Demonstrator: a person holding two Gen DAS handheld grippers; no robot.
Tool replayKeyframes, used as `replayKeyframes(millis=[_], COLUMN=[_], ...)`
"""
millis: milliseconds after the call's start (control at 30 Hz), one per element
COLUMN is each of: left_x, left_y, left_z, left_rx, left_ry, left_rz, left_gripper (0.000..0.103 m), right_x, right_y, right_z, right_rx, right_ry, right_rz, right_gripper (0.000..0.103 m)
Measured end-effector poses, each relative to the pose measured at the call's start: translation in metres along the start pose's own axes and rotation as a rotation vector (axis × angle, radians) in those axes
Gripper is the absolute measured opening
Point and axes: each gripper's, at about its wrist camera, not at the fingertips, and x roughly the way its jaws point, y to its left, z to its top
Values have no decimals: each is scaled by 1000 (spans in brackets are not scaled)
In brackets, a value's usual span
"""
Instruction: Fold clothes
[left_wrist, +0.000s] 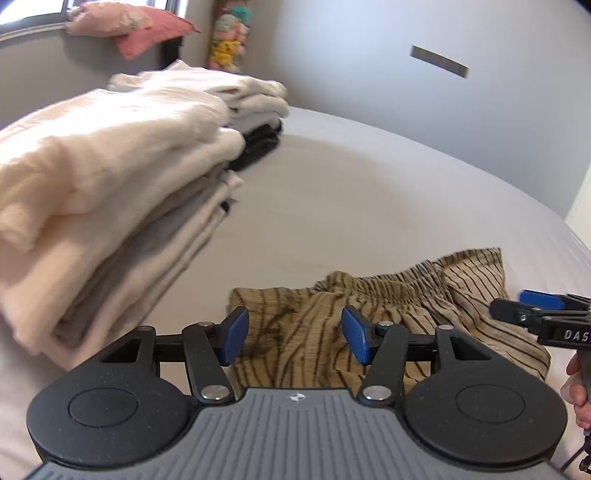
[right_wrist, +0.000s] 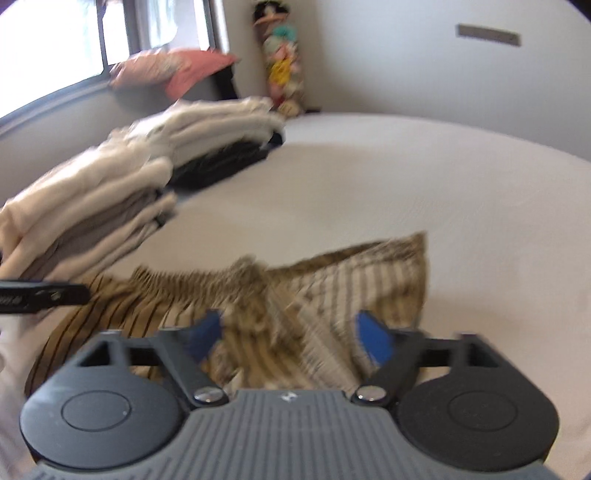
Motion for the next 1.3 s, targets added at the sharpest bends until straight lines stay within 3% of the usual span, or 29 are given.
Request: replayKeyframes(millis=[167,400,533,700,833,967,1067,1133,1300], left_x=[9,32,41,48,51,55,56,56,48], left_y=[12,33,33,28,31,29,23,19,11], left_z=[-7,-9,-7,-8,-8,-6,-6,-6,-2], left_rx=[-128,-239,-218,-164,-176,-169,-142,-123,-94], left_ry=[97,170,160,139,119,111,111,110,84], left_rz=[3,18,5,-17,-44,-55,-61,-66,-72], left_gripper=[71,71,71,71,67,43,22,15,9], right_x=[10,31,44,56,63,65,65,65,57], right_y=[-13,-30,-40,-35,-22,-23,-17,-9,0], right_z=[-3,-5,0,5,3,3,2,1,7], right_rx=[21,42,61,49,-24,-20,-56,-89,-101], right_ry=[58,115,116,129,134,120,112,102,72], right_rz=[-69,-80,-76,1,-19,-30,-20,-11,-27], right_gripper=[95,97,97,95,77,59,38,18,13])
